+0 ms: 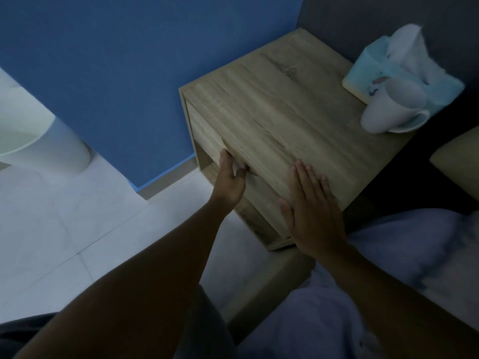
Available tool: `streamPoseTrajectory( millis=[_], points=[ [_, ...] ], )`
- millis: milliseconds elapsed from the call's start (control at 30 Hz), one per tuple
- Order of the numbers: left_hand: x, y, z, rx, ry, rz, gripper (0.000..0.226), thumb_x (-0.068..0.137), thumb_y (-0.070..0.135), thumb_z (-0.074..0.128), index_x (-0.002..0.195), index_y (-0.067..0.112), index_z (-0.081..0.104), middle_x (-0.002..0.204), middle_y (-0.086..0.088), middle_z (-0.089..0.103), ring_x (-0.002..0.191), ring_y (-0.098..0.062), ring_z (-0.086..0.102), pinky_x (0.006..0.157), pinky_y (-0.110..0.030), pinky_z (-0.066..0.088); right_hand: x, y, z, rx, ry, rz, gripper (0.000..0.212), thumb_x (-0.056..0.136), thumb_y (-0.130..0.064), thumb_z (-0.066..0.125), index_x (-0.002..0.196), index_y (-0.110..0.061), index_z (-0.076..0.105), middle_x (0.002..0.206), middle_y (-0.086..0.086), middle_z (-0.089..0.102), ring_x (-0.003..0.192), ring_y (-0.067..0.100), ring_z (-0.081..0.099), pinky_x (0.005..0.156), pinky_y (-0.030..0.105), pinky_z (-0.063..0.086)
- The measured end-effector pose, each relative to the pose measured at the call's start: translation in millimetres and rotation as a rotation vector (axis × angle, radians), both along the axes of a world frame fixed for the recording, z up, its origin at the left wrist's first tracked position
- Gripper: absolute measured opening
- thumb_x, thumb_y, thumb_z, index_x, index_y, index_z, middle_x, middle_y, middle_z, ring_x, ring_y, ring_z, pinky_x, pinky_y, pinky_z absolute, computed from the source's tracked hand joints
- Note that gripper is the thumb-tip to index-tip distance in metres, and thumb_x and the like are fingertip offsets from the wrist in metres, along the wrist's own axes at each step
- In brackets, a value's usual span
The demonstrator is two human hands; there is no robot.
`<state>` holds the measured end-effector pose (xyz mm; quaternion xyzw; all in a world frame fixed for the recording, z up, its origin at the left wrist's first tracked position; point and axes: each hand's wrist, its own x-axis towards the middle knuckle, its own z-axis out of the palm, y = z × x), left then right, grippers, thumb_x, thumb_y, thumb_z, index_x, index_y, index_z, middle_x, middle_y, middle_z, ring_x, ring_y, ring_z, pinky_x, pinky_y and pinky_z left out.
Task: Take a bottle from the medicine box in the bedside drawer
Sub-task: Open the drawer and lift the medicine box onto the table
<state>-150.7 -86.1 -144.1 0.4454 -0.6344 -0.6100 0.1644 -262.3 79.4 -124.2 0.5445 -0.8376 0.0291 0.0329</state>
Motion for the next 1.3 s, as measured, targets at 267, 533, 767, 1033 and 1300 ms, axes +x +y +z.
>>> streamPoseTrajectory(
  millis=[267,533,767,1033,1300],
  points=[
    [-12,4,-10,0.074,0.127,0.039,0.09,0.1,0.014,0.047,0.151,0.024,-0.027,0.161,-0.007,0.021,0.145,-0.021,0.028,0.118,-0.037,0.028,-1,0,-5,-0.014,0.003,-0.005,0.066,0.104,-0.044,0.023,0.157,-0.005,0.021,0.165,0.014,0.022,0.153,0.026,0.018,0.123,0.048,0.019],
    [5,5,-4,0.112,0.11,0.056,0.088,0.1,0.02,0.047,0.152,0.025,-0.024,0.164,-0.006,0.014,0.147,-0.025,0.024,0.117,-0.044,0.03,-1,-1,-5,-0.018,-0.025,-0.015,0.067,0.102,-0.044,0.025,0.157,-0.007,0.02,0.165,0.012,0.022,0.154,0.024,0.016,0.123,0.048,0.017],
    [56,2,-15,0.189,0.129,0.031,0.086,0.099,0.019,0.05,0.154,0.031,-0.015,0.16,-0.005,0.024,0.141,-0.027,0.036,0.104,-0.038,0.04,0,-2,-2,-0.003,-0.037,-0.024,0.066,0.102,-0.046,0.021,0.158,-0.011,0.017,0.166,0.01,0.02,0.154,0.024,0.016,0.123,0.048,0.019],
    [100,1,-19,0.199,0.087,0.026,0.089,0.098,0.024,0.052,0.153,0.033,-0.018,0.161,-0.002,0.024,0.133,-0.017,0.045,0.094,-0.029,0.041,1,-2,0,-0.004,-0.033,-0.025,0.065,0.101,-0.045,0.024,0.157,-0.012,0.02,0.164,0.011,0.024,0.152,0.025,0.02,0.123,0.049,0.019],
    [134,2,-23,0.199,0.058,0.03,0.088,0.097,0.025,0.054,0.154,0.036,-0.013,0.16,0.002,0.027,0.134,-0.016,0.044,0.092,-0.029,0.042,1,-2,-1,-0.012,-0.017,-0.021,0.065,0.101,-0.046,0.025,0.155,-0.011,0.024,0.163,0.011,0.027,0.151,0.025,0.024,0.122,0.049,0.022]
  ],
)
